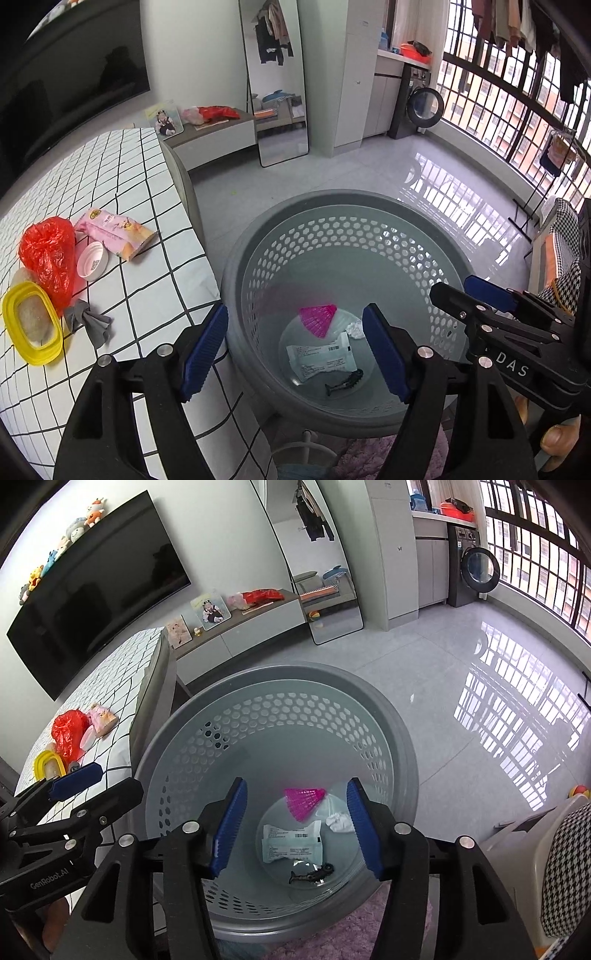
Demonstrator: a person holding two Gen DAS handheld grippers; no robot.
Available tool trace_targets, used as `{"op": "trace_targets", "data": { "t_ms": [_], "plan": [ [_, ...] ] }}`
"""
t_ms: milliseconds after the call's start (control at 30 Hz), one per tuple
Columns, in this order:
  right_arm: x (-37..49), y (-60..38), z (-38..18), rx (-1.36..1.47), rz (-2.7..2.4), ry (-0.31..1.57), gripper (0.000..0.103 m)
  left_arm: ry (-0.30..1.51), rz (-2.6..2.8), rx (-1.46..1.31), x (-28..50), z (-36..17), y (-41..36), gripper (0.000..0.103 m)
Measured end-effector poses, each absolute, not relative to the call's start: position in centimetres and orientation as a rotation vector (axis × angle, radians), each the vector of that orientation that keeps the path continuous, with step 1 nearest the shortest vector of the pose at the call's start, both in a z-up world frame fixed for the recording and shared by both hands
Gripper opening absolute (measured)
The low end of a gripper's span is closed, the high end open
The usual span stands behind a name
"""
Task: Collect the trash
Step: 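Carry both items over the grey basket and open both grippers to drop them, then move both tools back toward the remaining trash on the bed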
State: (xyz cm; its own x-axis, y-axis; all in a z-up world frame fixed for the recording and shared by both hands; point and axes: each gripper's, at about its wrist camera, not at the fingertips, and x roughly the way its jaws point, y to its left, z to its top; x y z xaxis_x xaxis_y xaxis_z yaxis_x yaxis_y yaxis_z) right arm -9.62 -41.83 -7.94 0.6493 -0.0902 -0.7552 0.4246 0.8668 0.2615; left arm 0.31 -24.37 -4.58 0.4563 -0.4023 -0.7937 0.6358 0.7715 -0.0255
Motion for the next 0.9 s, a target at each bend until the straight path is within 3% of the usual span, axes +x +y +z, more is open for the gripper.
{"op": "trace_targets", "data": {
  "t_ms": [900],
  "plan": [
    [-10.7, -38.4, -5.4, 0.375, -0.268, 0.755, 0.064, 0.803, -0.597, 0.221, -1.1, -1.7, -20.3, 0.08]
  ]
}}
